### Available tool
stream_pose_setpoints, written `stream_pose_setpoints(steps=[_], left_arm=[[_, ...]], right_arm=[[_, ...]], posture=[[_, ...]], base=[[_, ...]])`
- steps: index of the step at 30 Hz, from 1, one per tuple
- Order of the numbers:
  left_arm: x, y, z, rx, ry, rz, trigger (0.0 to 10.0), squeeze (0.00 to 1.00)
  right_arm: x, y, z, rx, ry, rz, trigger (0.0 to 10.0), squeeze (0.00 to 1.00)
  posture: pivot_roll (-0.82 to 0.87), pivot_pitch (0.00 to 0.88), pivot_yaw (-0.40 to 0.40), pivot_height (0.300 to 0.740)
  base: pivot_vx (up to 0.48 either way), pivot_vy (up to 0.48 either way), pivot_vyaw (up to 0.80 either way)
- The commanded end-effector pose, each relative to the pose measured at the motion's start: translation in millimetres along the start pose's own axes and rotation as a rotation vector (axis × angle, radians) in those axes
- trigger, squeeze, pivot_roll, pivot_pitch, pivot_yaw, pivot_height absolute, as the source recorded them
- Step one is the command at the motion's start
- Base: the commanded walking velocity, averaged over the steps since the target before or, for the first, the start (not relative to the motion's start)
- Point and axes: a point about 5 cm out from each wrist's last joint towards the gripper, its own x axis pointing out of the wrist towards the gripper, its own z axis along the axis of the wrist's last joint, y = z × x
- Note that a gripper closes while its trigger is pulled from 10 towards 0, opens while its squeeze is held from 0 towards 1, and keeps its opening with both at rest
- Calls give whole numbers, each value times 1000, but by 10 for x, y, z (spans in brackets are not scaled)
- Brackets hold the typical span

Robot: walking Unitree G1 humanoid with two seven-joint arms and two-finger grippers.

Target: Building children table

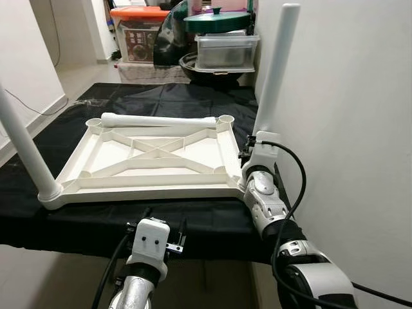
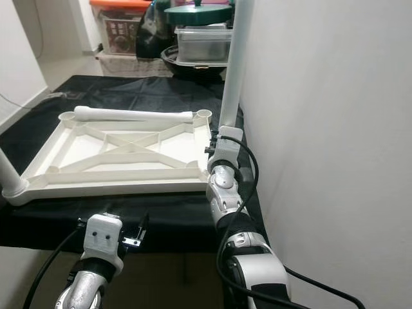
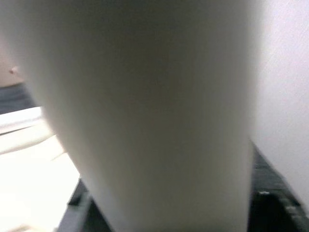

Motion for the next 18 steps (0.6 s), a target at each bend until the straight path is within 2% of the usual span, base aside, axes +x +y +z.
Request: stream_pose_setpoints(steps=[1,2,3,4,5,7,8,9,10,13,14,15,16,17,18], left_arm=[[-10,1,-34,1,12,-4,10000,0],[-10,1,-34,1,12,-4,10000,0],[-12,-1,-36,0,12,-3,10000,0],[-13,-4,-37,0,13,-4,10000,0],[-13,-4,-37,0,13,-4,10000,0],[-11,-4,-39,0,14,-5,10000,0],[-11,-4,-39,0,14,-5,10000,0],[-9,-3,-38,1,14,-5,10000,0],[-6,-3,-38,1,14,-6,10000,0],[-3,-3,-37,1,13,-7,10000,0],[-2,-1,-38,1,14,-7,10000,0],[-2,-1,-38,1,14,-7,10000,0],[-1,0,-39,1,14,-7,10000,0],[-1,0,-39,1,14,-7,10000,0],[1,-2,-38,1,14,-8,10000,0]], right_arm=[[-16,122,-26,31,6,116,10000,1000],[-16,122,-26,31,6,116,10000,1000],[-11,195,15,82,9,225,10000,0],[-7,237,69,88,-5,357,10000,0],[-7,237,69,88,-5,357,10000,0],[-14,254,130,64,-9,553,10000,0],[-14,254,130,64,-9,553,10000,0],[-25,248,142,63,11,657,10000,0],[-35,233,150,19,37,757,10000,0],[-43,220,153,-11,57,819,10000,0],[-86,236,131,-15,126,965,10000,0],[-86,236,131,-15,126,965,10000,0],[-135,244,111,-51,164,1086,10000,0],[-135,244,111,-51,164,1086,10000,0],[-210,262,71,-88,217,1243,10000,0]], posture=[[88,0,-13,740],[88,0,-13,740],[84,0,-15,740],[84,0,-15,740],[84,0,-15,740],[81,0,-12,740],[81,0,-12,740],[81,0,-12,740],[83,0,-13,740],[83,0,-13,740],[83,0,-13,740],[83,0,-13,740],[83,0,-13,740],[83,0,-13,740],[91,0,-15,740]], base=[[0,0,0],[0,0,0],[0,0,0],[0,0,0],[0,0,0],[0,0,0],[0,0,0],[0,0,0],[0,0,0],[0,0,0],[0,0,0],[0,0,0],[0,0,0],[0,0,0],[0,0,0]])
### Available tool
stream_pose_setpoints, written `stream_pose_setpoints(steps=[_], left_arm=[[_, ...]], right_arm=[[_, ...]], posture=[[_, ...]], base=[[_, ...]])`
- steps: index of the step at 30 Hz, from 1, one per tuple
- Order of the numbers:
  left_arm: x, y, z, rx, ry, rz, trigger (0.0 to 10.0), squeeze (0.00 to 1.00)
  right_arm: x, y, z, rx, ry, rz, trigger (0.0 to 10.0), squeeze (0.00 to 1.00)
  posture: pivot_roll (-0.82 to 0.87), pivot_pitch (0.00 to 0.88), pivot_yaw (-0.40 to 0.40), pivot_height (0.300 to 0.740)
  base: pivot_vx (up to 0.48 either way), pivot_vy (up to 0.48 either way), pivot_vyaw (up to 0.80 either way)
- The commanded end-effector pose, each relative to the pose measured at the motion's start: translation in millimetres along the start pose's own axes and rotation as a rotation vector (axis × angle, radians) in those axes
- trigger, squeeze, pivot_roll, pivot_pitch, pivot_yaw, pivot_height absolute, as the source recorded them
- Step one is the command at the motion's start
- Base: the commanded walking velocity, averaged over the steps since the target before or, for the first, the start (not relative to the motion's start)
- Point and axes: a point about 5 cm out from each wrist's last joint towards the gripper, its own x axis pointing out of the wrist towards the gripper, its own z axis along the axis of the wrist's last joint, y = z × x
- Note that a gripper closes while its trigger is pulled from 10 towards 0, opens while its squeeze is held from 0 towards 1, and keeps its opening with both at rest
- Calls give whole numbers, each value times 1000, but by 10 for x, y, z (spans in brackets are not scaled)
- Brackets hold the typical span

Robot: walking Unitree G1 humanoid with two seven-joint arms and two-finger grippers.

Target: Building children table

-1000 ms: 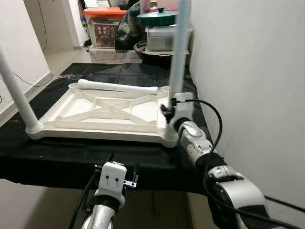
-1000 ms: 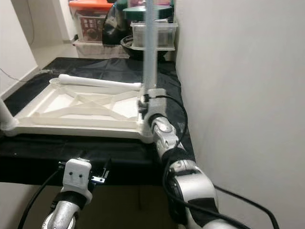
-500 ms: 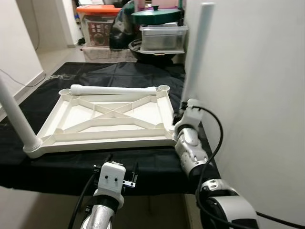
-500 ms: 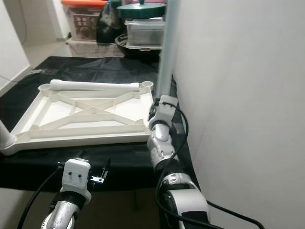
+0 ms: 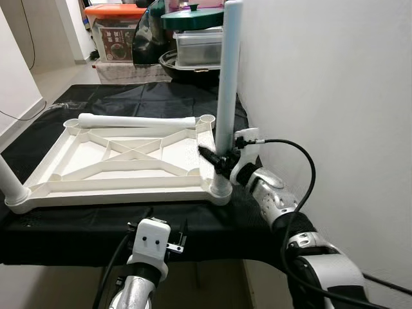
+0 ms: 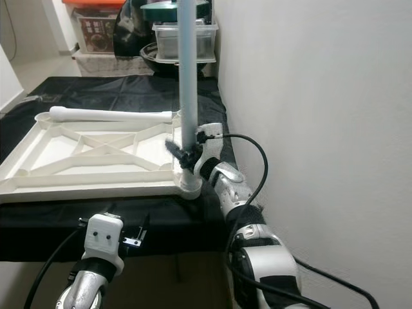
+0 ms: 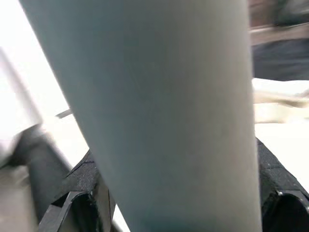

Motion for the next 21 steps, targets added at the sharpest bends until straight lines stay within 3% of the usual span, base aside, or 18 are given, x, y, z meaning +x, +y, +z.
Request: stream_pose_setpoints(steps=[1,3,13,14,15,16,17,18,20,21], left_arm=[[-3,2,-39,1,15,-6,10000,0],[-4,-2,-37,1,14,-6,10000,0],[-7,-6,-33,1,14,-6,10000,0],[-8,-5,-32,1,14,-6,10000,0],[-8,-6,-31,0,14,-5,10000,0],[-8,-6,-31,0,14,-5,10000,0],[-8,-6,-31,-1,15,-5,10000,0],[-5,-9,-31,-2,15,-5,10000,0],[-5,-9,-31,-2,15,-5,10000,0],[-5,-10,-31,-2,15,-5,10000,0]], right_arm=[[78,161,-63,-10,81,198,10000,0],[81,292,-165,-40,193,411,10000,0],[160,426,-188,-41,236,543,10000,0],[194,447,-187,-41,242,539,0,0],[256,443,-170,-65,222,461,0,0],[256,443,-170,-65,222,461,0,0],[316,406,-153,-75,192,329,0,0],[359,289,-111,-57,120,78,0,0],[359,289,-111,-57,120,78,0,0],[357,255,-104,-38,103,19,0,0]], posture=[[91,0,-15,740],[99,0,-17,740],[105,0,-19,740],[105,0,-19,740],[104,0,-23,740],[104,0,-23,740],[104,0,-23,740],[99,0,-21,740],[99,0,-21,740],[99,0,-21,740]], base=[[0,0,0],[0,0,0],[0,0,0],[0,0,0],[0,0,0],[0,0,0],[0,0,0],[0,0,0],[0,0,0],[0,0,0]])
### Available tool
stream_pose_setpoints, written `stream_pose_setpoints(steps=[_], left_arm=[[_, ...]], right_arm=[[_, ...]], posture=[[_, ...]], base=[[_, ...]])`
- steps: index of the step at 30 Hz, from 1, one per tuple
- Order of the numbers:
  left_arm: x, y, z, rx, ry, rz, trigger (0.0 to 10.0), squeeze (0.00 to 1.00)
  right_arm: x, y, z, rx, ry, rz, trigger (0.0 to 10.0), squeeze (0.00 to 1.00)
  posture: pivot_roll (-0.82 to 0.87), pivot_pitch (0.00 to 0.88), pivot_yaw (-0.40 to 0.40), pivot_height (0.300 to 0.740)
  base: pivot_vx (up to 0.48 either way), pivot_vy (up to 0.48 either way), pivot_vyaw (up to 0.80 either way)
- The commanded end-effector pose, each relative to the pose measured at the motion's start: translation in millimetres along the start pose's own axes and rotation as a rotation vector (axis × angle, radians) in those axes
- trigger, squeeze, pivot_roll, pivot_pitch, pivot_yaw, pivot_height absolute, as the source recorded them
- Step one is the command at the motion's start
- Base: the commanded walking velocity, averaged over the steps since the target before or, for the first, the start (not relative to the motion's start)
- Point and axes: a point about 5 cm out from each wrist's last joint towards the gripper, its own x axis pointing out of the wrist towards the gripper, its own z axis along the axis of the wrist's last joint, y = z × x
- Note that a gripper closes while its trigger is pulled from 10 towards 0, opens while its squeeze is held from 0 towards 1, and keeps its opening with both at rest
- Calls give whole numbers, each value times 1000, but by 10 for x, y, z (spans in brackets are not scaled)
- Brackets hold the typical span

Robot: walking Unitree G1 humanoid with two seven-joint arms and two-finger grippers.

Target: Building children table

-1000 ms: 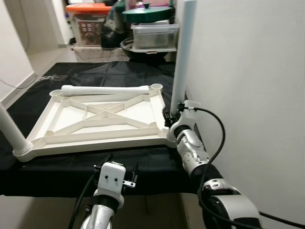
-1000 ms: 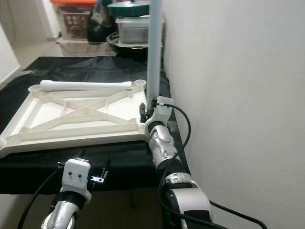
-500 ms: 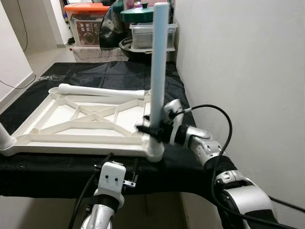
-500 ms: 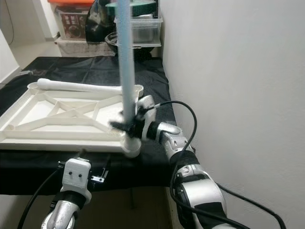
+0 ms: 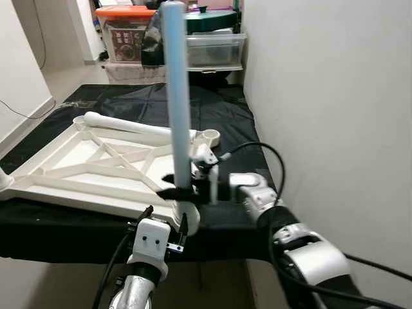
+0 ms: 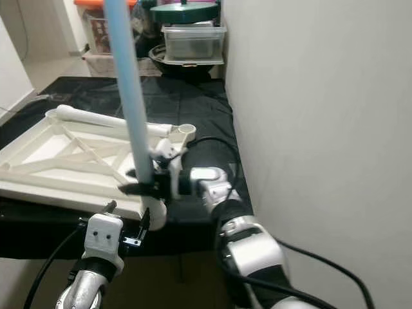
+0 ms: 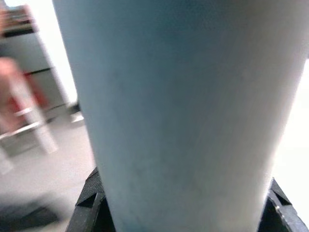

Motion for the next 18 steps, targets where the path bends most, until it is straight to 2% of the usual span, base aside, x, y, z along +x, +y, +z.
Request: stream_pose_setpoints(steps=[1,2,3,4,5,6,7,9,10,11,13,15,16,18], left_arm=[[-10,8,-40,2,19,1,10000,0],[-10,9,-40,1,19,0,10000,0],[-10,9,-40,1,19,0,10000,0],[-8,11,-39,1,18,0,10000,0],[-8,11,-39,1,18,0,10000,0],[-7,14,-41,1,19,0,10000,0],[-6,16,-42,1,19,0,10000,0],[-6,16,-42,1,19,0,10000,0],[-5,20,-43,1,20,-1,10000,0],[-5,20,-43,1,20,-1,10000,0],[-5,22,-43,2,20,-2,10000,0],[-5,22,-43,2,20,-2,10000,0],[-5,21,-43,3,20,-3,10000,0],[-3,23,-42,3,20,-3,10000,0]], right_arm=[[-48,-119,0,85,-36,-152,0,0],[-79,-186,-2,108,-58,-265,0,0],[-79,-186,-2,108,-58,-265,0,0],[-147,-292,0,128,-84,-436,0,0],[-147,-292,0,128,-84,-436,0,0],[-276,-432,-14,154,-111,-665,0,0],[-374,-514,-27,171,-127,-812,0,0],[-374,-514,-27,171,-127,-812,0,0],[-509,-589,-52,169,-149,-984,0,0],[-509,-589,-52,169,-149,-984,0,0],[-627,-592,-135,178,-165,-1184,0,0],[-627,-592,-135,178,-165,-1184,0,0],[-629,-554,-175,183,-166,-1240,0,0],[-589,-500,-204,184,-157,-1264,0,0]], posture=[[99,0,-21,740],[99,0,-21,740],[99,0,-21,740],[95,0,-20,740],[95,0,-20,740],[92,0,-18,740],[92,0,-18,740],[92,0,-18,740],[88,0,-16,740],[88,0,-16,740],[88,0,-16,740],[88,0,-16,740],[88,0,-16,740],[91,0,-18,740]], base=[[0,0,0],[0,0,0],[0,0,0],[0,0,0],[0,0,0],[0,0,0],[0,0,0],[0,0,0],[0,0,0],[0,0,0],[0,0,0],[0,0,0],[0,0,0],[0,0,0]])
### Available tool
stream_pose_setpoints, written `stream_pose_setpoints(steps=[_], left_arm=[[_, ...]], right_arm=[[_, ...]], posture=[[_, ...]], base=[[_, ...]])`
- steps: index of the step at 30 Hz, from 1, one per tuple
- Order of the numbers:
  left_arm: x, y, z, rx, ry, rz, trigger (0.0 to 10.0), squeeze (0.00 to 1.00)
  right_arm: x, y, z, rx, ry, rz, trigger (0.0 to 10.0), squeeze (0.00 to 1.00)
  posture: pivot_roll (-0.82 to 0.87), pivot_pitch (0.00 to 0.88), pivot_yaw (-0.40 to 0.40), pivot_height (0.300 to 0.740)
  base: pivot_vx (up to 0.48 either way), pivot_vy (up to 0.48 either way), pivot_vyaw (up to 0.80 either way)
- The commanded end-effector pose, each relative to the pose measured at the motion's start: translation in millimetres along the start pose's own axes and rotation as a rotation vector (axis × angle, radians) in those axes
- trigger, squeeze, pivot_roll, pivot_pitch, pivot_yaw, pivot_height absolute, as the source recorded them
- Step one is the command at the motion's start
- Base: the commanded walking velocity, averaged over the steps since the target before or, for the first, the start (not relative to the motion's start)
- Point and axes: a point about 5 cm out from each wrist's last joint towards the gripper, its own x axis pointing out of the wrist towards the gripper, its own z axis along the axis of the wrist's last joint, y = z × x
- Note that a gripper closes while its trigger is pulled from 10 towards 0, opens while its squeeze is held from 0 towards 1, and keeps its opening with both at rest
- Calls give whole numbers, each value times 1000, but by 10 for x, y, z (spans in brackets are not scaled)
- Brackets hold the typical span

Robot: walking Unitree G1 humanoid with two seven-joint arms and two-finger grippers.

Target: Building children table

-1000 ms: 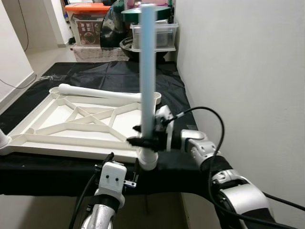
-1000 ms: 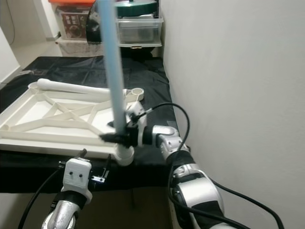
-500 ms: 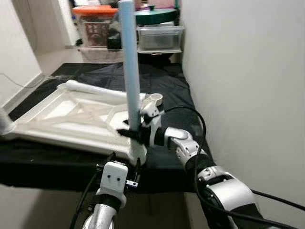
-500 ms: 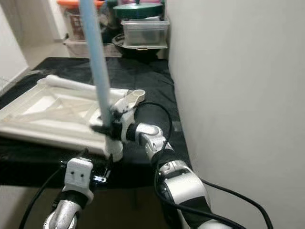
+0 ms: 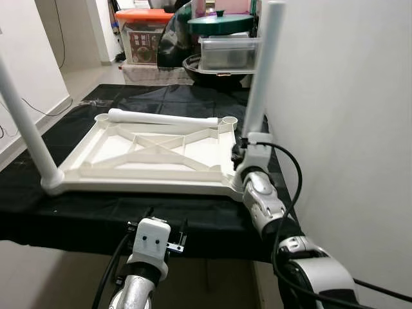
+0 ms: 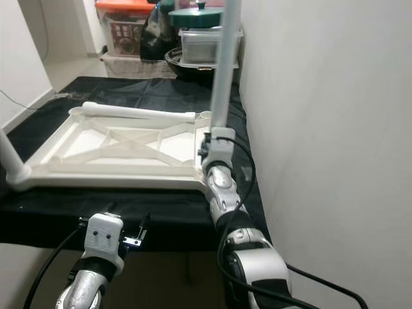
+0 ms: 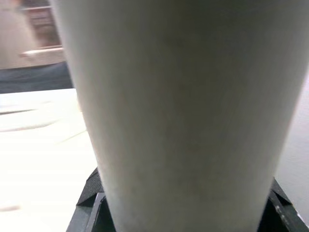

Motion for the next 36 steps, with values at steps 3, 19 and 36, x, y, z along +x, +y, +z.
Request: stream_pose_setpoints(steps=[3,19,36], left_arm=[[-3,7,-38,0,18,-2,10000,0],[-7,0,-44,0,20,-1,10000,0],[-11,9,-56,3,21,-7,10000,0]], right_arm=[[-68,54,-138,76,77,-66,0,0],[22,192,187,131,-78,371,10000,0],[-242,448,126,21,197,1358,10000,0]], posture=[[91,0,-18,740],[87,0,-17,740],[97,0,-14,740]], base=[[0,0,0],[0,0,0],[0,0,0]])
